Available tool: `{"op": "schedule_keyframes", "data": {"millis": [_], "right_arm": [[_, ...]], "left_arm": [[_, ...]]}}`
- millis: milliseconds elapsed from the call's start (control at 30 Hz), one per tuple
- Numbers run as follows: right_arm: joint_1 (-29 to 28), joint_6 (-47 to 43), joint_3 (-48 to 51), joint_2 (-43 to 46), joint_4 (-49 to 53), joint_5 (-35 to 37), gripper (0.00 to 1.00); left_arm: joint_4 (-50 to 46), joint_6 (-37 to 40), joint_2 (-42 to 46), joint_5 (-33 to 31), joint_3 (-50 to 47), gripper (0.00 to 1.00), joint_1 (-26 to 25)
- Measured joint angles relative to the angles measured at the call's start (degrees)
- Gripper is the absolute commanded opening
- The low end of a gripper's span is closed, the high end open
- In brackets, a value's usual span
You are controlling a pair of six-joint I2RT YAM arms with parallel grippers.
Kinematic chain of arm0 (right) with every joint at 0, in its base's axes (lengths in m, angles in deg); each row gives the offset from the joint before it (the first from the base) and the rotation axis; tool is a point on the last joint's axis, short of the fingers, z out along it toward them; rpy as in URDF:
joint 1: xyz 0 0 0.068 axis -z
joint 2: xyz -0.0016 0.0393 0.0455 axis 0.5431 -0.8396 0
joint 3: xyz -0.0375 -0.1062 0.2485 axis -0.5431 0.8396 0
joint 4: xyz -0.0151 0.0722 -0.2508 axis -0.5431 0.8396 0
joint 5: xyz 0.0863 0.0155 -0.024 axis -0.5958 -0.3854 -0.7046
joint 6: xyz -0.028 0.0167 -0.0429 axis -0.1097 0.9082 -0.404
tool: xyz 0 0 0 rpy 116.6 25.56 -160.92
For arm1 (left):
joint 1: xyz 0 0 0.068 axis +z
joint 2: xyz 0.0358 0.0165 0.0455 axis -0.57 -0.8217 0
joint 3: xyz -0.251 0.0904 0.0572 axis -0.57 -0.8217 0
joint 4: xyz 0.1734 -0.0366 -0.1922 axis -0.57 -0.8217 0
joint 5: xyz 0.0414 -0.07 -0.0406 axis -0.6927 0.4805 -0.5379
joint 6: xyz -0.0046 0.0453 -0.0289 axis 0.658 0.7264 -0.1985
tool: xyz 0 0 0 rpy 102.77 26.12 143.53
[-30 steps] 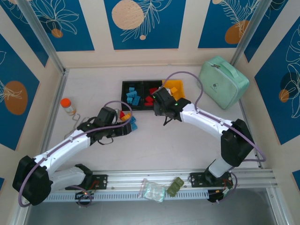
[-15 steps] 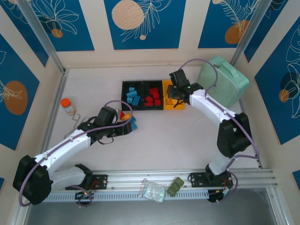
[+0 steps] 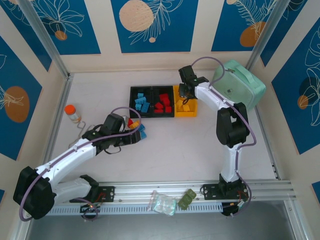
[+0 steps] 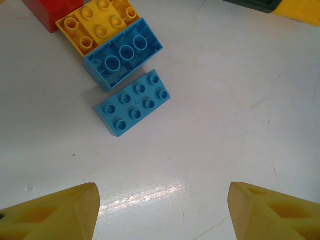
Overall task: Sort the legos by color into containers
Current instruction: Place the lego in the container, then pick up the lego from the middle-left of the table.
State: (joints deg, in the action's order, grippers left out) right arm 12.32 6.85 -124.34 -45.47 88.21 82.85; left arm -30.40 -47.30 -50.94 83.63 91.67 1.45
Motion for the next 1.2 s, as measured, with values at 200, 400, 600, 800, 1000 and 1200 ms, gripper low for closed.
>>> {"op": "schedule_keyframes", "data": {"millis": [200, 400, 600, 800, 1000, 1200], "right_arm": [[0.37, -0.04, -0.90, -1.86, 1.55, 1.92, 0.33], [0.35, -0.09, -0.94, -3.21, 2.99, 3.15, 0.46], [-0.42, -0.15, -0.44, -2.12, 2.75, 3.52, 0.47], [-3.69, -0.09, 9.49, 10.99, 0.17, 1.11, 0.48], [-8.28, 0.57, 20.24, 25.51, -3.72, -2.36, 0.48], [-11.98, 2.60, 31.23, 33.16, -5.03, -4.74, 0.48]], "left_arm": [[0.04, 0.00, -0.35, 0.00, 0.00, 0.68, 0.00], [0.02, 0.00, -0.44, 0.00, 0.00, 0.68, 0.00], [-0.61, -0.04, -0.44, -1.33, 0.22, 0.69, 0.00], [-3.48, -0.42, -1.49, -4.79, 2.54, 0.69, 0.11], [-5.55, -0.37, -4.22, -8.00, 4.87, 0.69, 1.95], [-6.47, 0.13, -7.93, -12.13, 6.93, 0.73, 6.67]]}}
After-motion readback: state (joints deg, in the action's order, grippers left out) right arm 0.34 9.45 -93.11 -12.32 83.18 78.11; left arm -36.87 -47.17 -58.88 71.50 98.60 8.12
